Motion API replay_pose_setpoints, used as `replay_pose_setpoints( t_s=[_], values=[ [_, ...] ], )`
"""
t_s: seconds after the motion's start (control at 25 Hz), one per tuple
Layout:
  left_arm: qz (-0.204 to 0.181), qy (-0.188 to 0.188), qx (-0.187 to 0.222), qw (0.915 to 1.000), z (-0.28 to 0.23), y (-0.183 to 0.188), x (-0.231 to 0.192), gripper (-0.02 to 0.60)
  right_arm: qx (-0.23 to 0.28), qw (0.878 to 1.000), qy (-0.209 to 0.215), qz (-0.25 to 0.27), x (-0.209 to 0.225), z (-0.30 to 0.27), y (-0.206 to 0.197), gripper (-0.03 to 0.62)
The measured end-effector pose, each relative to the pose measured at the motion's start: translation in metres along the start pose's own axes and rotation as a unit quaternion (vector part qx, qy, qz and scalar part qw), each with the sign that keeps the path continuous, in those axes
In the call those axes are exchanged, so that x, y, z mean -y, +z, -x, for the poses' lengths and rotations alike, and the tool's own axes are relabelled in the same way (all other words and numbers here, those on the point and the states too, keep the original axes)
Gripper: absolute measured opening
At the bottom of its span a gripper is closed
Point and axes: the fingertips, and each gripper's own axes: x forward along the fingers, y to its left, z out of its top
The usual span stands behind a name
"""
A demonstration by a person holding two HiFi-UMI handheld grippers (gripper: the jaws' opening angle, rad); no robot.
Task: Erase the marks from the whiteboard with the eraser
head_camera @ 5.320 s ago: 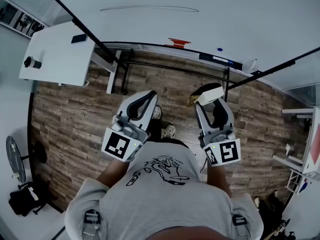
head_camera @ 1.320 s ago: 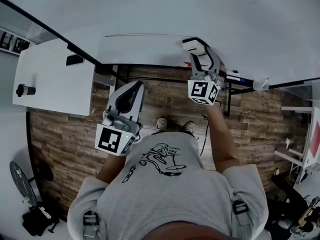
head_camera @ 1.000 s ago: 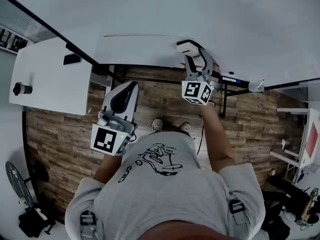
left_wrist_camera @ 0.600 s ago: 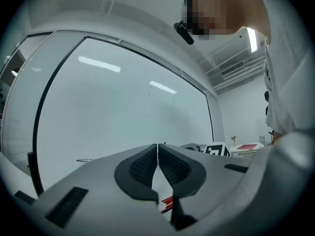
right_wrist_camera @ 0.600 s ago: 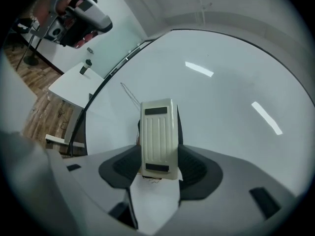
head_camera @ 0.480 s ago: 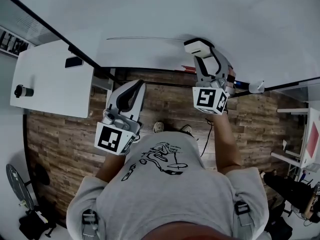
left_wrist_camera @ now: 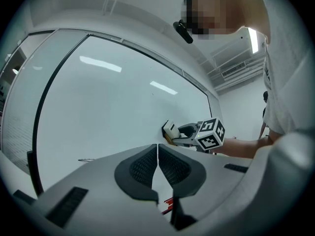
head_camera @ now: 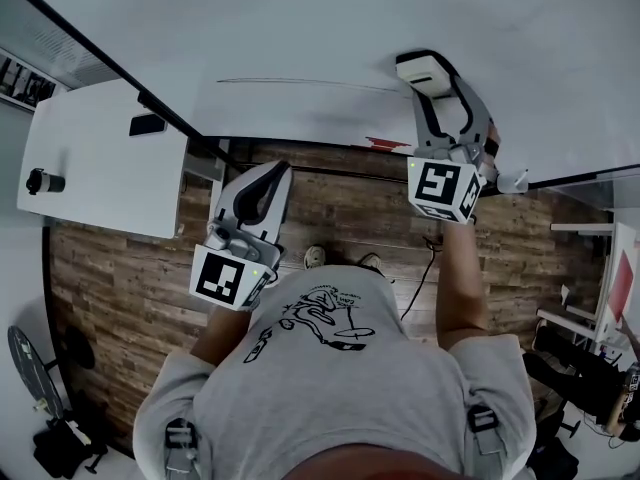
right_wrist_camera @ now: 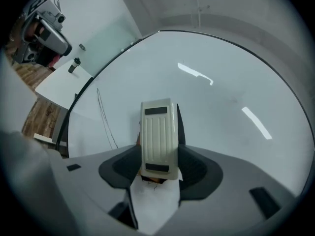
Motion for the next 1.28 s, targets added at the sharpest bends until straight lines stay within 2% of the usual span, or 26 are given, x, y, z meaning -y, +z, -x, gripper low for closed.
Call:
replay_pose_setpoints(
  t_s=[0.8, 0.96, 1.12, 1.28],
  values=[
    [0.001, 0.006, -0.008, 0.9999, 0.007, -0.008, -0.01, 0.026, -0.007, 1.0, 0.001, 0.013, -0.039, -0.014, -0.005, 0.239],
    [0.007, 0.01, -0.012, 0.9999, 0.009, -0.011, -0.012, 0.026, -0.012, 0.999, 0.026, 0.02, -0.069, -0.021, -0.008, 0.239],
    [0.005, 0.018, -0.008, 0.9998, 0.013, -0.007, -0.016, 0.026, -0.018, 0.996, 0.062, 0.054, -0.123, -0.034, -0.016, 0.238],
    [0.004, 0.029, -0.003, 0.9996, 0.024, -0.004, -0.017, 0.026, -0.022, 0.995, 0.038, 0.09, -0.144, -0.038, -0.025, 0.238]
  ],
)
